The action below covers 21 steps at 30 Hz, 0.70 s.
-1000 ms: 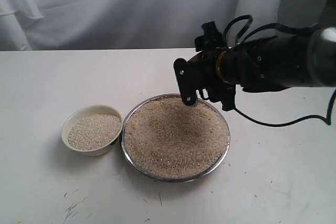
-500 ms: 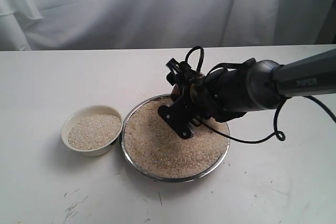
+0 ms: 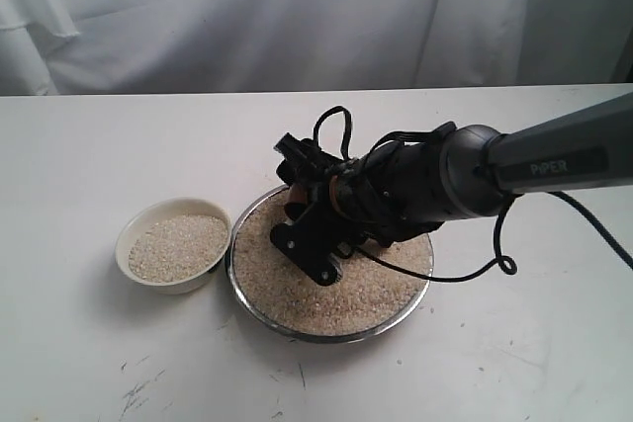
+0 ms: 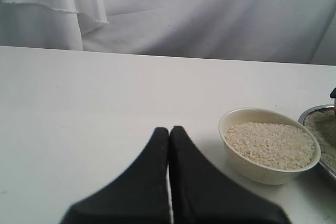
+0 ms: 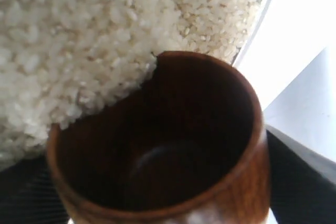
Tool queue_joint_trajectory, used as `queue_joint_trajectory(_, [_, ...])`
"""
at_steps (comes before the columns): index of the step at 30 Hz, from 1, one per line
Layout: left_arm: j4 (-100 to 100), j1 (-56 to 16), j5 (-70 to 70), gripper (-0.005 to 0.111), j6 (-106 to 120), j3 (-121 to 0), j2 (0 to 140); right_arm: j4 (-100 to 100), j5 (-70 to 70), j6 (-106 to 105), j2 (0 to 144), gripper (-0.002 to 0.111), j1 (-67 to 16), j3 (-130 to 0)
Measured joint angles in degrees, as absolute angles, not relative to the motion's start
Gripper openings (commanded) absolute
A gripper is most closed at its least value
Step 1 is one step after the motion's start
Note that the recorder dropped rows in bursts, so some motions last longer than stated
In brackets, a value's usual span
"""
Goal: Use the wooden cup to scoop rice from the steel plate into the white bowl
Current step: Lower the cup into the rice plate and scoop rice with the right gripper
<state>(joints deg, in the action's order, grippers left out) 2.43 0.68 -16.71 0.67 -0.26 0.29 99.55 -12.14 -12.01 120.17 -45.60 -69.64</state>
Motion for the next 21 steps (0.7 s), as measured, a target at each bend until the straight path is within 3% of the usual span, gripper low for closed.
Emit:
queue_joint_trajectory(11, [2.4, 0.7, -16.7, 0.000, 0.7, -0.3, 0.3, 87.9, -11.0, -17.9, 120.2, 0.000, -45.6, -69.7])
queue_joint_trajectory(21, [2.4, 0.7, -16.7, 0.000, 0.7, -0.3, 0.3, 57.5, -11.8, -47.1, 119.9, 0.000, -45.6, -69.7])
